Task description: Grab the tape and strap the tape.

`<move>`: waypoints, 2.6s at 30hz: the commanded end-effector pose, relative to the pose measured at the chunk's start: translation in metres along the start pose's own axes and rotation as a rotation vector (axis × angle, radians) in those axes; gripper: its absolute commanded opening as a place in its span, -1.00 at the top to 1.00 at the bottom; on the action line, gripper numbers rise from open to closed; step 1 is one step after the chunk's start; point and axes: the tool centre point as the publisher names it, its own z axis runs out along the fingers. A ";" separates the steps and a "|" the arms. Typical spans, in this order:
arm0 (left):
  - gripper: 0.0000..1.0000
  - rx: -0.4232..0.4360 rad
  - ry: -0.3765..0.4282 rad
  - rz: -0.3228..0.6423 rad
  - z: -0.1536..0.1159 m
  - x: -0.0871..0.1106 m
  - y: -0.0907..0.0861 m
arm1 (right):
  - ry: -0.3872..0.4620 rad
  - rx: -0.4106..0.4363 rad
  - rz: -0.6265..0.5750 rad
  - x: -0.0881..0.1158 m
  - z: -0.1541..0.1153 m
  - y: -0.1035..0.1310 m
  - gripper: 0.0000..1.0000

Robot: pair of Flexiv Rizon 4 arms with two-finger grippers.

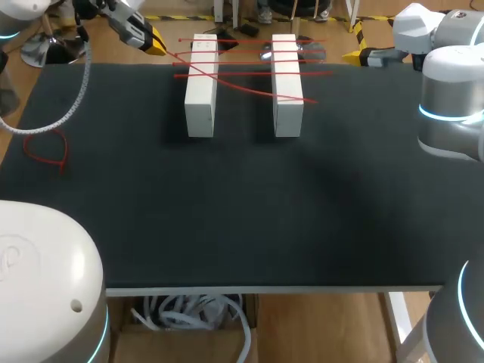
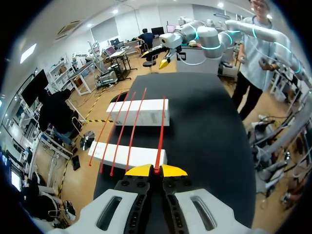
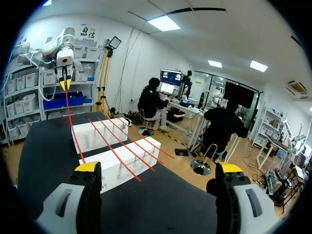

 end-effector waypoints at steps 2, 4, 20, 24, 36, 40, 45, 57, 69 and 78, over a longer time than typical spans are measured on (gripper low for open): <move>1.00 0.008 0.009 -0.010 -0.002 0.005 -0.004 | 0.000 0.000 0.000 0.000 0.000 0.000 -1.00; 1.00 0.019 0.007 -0.011 -0.005 0.007 -0.009 | 0.000 0.000 0.000 0.000 0.000 0.000 -1.00; 1.00 0.321 0.002 -0.034 -0.026 0.029 -0.042 | 0.000 0.000 0.000 0.000 0.000 0.000 -1.00; 1.00 0.394 0.003 -0.057 -0.032 0.035 -0.051 | 0.000 0.000 0.000 0.000 0.000 0.000 -1.00; 1.00 0.666 -0.008 -0.133 -0.035 0.041 -0.079 | 0.000 0.000 0.000 0.000 0.000 0.000 -1.00; 1.00 0.768 -0.027 -0.126 -0.036 0.042 -0.083 | 0.000 0.000 0.000 0.000 0.000 0.000 -1.00; 1.00 0.861 -0.061 -0.138 -0.038 0.040 -0.089 | 0.000 0.000 0.000 0.000 0.000 0.000 -1.00; 1.00 0.932 -0.079 -0.153 -0.039 0.042 -0.096 | 0.000 0.000 0.000 0.000 0.000 0.000 -1.00; 1.00 0.894 -0.056 -0.148 -0.039 0.043 -0.095 | 0.000 0.000 0.000 0.000 0.000 0.000 -1.00; 1.00 0.894 -0.056 -0.148 -0.039 0.043 -0.095 | 0.000 0.000 0.000 0.000 0.000 0.000 -1.00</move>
